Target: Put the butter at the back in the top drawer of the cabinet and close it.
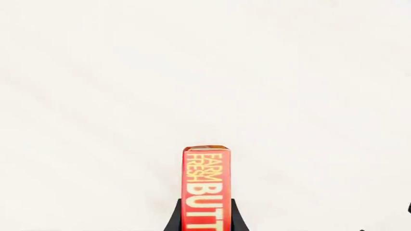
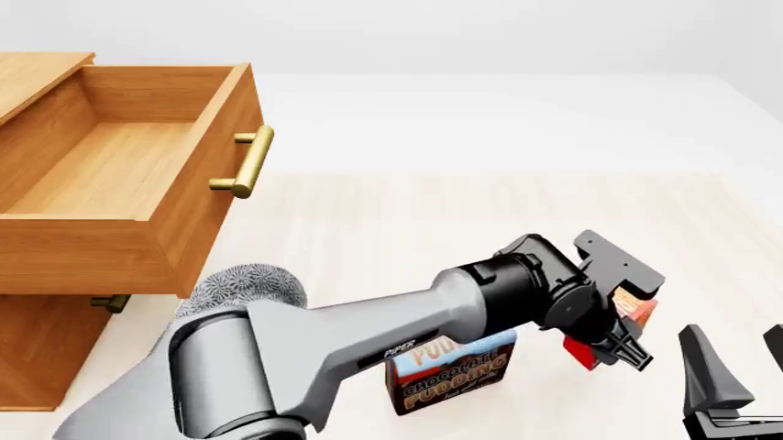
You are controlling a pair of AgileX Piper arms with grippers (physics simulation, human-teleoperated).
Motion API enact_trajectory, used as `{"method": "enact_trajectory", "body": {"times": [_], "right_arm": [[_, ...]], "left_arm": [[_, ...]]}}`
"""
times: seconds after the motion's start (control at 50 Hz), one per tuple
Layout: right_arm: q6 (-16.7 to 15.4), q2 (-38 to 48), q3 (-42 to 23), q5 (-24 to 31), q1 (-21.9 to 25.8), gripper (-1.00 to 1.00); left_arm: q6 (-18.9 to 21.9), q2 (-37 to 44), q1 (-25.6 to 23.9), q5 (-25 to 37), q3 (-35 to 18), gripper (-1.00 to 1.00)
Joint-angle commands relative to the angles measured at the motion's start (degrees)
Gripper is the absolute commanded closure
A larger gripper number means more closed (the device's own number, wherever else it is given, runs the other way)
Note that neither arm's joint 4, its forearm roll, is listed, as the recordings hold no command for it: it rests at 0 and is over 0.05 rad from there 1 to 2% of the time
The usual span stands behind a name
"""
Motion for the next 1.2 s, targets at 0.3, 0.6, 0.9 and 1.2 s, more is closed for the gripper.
{"method": "enact_trajectory", "body": {"times": [0.3,0.6,0.9,1.2], "right_arm": [[0.00,0.00,0.00,0.00,0.00,-1.00],[0.00,0.00,0.00,0.00,0.00,-1.00],[0.00,0.00,0.00,0.00,0.00,-1.00],[0.00,0.00,0.00,0.00,0.00,-1.00]], "left_arm": [[3.83,-8.19,0.25,-0.39,2.70,1.00],[6.86,-14.14,1.36,-0.41,6.05,1.00],[9.39,-19.90,2.84,-0.26,9.94,1.00],[13.49,-28.98,5.60,0.43,15.55,1.00]]}}
